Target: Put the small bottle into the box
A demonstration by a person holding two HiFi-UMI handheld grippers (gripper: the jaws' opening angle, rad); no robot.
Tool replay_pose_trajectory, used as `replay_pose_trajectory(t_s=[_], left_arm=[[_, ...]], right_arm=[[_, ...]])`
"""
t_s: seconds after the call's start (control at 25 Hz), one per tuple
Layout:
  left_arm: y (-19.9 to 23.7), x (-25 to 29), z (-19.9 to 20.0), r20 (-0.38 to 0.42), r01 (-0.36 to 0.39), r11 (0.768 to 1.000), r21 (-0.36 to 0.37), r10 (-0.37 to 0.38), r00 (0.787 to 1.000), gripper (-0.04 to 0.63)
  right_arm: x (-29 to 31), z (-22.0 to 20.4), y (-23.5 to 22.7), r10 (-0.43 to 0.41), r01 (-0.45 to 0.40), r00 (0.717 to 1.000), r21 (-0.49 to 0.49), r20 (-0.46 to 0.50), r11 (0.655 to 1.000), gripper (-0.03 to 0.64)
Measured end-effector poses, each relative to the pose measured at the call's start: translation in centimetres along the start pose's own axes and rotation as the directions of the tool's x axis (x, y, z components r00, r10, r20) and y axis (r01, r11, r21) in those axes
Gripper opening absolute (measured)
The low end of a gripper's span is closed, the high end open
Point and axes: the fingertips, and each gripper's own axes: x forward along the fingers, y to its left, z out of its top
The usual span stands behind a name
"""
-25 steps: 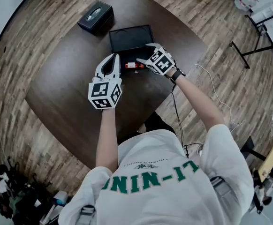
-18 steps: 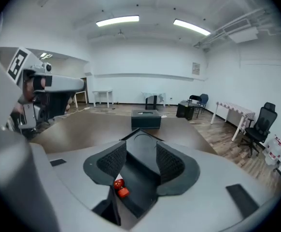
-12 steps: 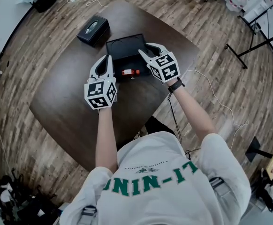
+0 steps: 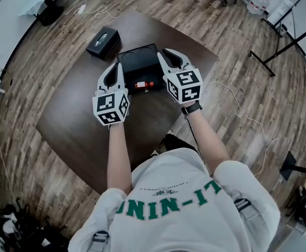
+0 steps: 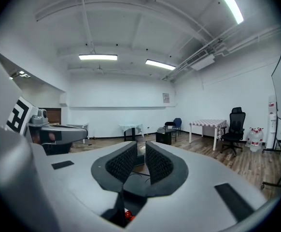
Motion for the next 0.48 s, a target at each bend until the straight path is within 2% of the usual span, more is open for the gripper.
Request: replay_pose_trajectory(t_s=[0.2,0.48], left_arm=[[-0.5,-1.3,1.2,0.032,0.001,1.000,0.010,-0.001,0.999,0.014],[-1.2,-2.6,1.9,0.044,-0.007,1.000,0.029,0.005,0.999,0.012]], right_arm=[[-2.0,1.3,1.4,-0.040,0.039,0.998,0.003,0.051,0.999,0.015],[-3.5,1.7,1.7,-0.076,0.073,0.995,0.049,0.064,0.996,0.014]])
